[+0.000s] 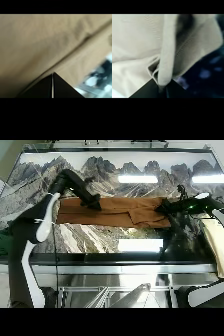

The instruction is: Fold the shirts.

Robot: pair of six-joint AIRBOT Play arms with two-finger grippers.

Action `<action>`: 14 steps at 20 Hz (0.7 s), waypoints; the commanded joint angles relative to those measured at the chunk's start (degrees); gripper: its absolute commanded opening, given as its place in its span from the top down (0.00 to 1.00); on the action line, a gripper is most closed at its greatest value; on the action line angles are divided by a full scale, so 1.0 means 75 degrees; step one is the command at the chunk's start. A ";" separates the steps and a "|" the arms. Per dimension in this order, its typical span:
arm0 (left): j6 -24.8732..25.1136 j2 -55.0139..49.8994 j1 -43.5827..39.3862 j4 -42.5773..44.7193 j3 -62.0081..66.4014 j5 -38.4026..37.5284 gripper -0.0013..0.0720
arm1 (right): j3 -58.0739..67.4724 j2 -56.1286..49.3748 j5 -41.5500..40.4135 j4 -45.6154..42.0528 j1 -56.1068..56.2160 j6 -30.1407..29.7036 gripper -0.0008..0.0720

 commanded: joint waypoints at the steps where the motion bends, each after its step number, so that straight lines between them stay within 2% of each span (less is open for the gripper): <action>1: -0.0175 -0.0420 -0.1000 0.0609 0.0012 -0.0341 0.96 | 0.0268 0.0379 0.0828 0.0117 -0.0376 0.0020 0.96; 7: -0.0382 -0.0577 -0.1894 -0.0673 0.0087 -0.0743 0.96 | 0.0688 0.1784 0.2031 0.0175 -0.1495 0.0020 0.96; 9: -0.0382 -0.0577 -0.2113 -0.0857 0.0087 -0.0799 0.96 | 0.0699 0.2326 0.2241 0.0586 -0.1582 0.0023 0.96; 11: -0.0382 -0.0577 -0.2203 -0.0857 0.0087 -0.0892 0.96 | 0.0699 0.2722 0.2381 0.1139 -0.1294 0.0026 0.96; 14: -0.0382 -0.0577 -0.2174 -0.0866 0.0087 -0.1046 0.96 | 0.0699 0.2906 0.2206 0.1725 -0.0079 0.0032 0.96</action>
